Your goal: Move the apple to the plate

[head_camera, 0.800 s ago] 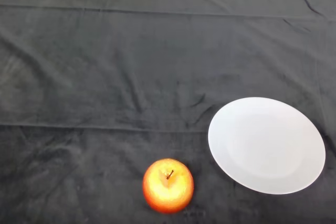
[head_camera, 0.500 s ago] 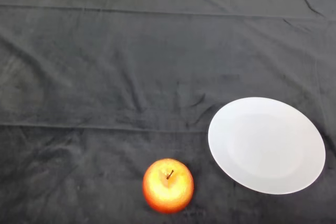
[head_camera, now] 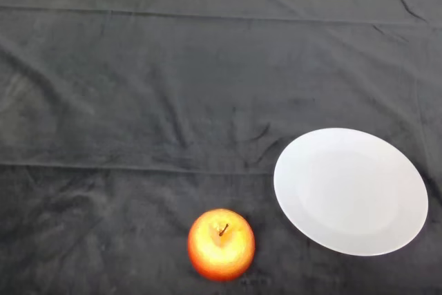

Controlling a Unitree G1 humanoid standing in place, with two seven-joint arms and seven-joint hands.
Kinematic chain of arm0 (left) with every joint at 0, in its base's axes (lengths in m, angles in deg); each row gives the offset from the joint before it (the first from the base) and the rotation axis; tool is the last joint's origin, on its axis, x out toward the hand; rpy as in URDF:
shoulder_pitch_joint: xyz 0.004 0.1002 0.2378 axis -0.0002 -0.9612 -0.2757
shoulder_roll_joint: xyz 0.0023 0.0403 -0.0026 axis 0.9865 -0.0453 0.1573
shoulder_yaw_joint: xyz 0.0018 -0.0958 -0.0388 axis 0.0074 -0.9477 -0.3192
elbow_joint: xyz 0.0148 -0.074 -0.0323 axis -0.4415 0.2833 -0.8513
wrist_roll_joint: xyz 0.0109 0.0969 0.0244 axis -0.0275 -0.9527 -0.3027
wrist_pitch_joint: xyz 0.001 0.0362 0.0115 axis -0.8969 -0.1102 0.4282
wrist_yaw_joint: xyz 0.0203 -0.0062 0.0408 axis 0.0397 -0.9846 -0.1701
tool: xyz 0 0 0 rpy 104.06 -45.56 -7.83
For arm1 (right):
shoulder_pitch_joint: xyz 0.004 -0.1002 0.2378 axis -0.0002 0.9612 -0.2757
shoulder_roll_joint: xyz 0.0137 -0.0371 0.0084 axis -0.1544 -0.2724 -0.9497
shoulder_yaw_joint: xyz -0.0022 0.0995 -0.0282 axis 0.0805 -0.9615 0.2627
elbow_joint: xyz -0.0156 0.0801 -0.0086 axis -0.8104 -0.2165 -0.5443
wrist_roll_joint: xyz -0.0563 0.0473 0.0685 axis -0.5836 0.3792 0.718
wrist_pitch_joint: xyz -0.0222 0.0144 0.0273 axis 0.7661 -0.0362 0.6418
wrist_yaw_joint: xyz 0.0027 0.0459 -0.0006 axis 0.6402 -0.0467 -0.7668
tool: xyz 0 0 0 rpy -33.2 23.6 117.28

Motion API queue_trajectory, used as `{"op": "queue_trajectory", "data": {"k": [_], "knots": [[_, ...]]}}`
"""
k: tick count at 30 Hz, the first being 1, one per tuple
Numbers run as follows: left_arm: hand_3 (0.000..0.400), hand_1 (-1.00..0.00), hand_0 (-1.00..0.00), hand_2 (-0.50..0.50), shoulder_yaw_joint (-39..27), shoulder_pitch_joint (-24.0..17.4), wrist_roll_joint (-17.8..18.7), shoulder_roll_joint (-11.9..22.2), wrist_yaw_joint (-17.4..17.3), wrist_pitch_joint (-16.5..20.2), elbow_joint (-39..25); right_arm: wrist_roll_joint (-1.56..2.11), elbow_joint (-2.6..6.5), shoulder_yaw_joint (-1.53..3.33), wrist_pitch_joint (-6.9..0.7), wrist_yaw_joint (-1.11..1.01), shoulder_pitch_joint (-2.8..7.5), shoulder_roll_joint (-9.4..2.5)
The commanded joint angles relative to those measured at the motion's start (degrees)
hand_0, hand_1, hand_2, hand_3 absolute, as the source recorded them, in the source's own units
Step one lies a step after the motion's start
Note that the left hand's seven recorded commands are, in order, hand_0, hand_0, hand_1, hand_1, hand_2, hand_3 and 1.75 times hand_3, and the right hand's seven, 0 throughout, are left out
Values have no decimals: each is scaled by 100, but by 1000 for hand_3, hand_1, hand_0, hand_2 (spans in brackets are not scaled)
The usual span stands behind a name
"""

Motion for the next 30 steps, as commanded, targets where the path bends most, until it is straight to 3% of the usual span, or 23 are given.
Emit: {"op": "queue_trajectory", "data": {"k": [1, 18, 30], "knots": [[0, 0, 0, 0, -23, 232, -87, -17, -70, 53, 86, 57, 88, -103, 30, -10, -41, 115], [0, 0, 0, 0, 176, 296, -266, -50, -422, -73, 71, 57, 88, -103, 30, -10, -41, 114], [0, 0, 0, 0, 484, 252, -480, -41, -1101, -235, 40, 56, 86, -103, 30, -9, -40, 113]]}}
